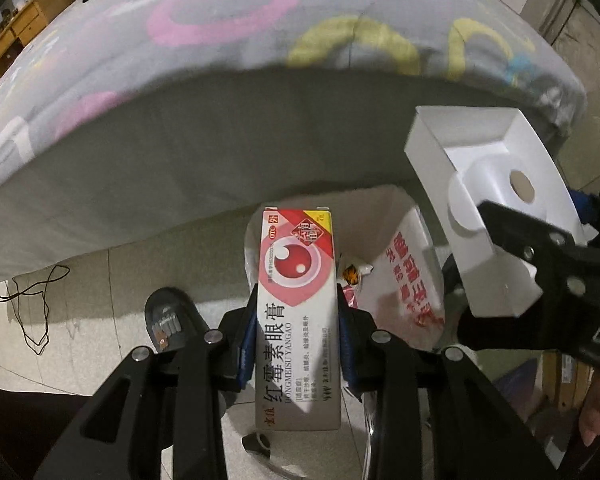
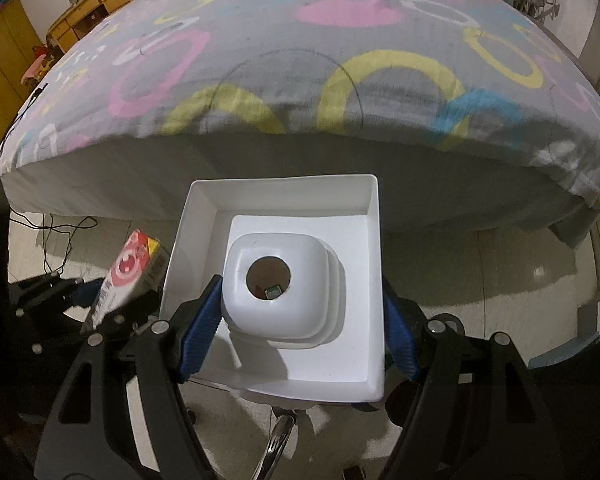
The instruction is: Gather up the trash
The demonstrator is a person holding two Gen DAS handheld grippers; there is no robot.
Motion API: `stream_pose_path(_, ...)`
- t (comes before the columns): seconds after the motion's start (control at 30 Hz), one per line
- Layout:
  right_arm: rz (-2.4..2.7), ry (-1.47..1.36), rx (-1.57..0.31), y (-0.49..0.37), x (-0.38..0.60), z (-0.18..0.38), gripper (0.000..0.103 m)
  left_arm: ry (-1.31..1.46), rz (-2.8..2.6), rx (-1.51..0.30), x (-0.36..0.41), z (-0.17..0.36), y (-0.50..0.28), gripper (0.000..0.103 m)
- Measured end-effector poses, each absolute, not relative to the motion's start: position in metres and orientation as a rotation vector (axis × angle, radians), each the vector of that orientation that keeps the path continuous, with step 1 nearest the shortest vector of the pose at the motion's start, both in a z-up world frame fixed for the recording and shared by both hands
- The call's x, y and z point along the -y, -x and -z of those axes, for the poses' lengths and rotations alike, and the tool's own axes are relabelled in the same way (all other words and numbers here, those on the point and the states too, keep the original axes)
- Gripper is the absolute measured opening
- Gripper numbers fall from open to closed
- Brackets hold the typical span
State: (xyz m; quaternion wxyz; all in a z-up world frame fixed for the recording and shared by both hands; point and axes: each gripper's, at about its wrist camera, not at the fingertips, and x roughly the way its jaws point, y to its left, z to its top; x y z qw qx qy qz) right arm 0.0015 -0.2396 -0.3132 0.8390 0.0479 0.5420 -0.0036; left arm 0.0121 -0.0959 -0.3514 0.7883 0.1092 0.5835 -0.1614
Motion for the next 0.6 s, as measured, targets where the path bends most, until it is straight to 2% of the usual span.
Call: stream_pose_path(0.6,0.029,-0.115,-1.244,-0.026,0.233,0.352,0.071,-0.291,0.387,-1.310,0.102,0.384,-0.016,0.033)
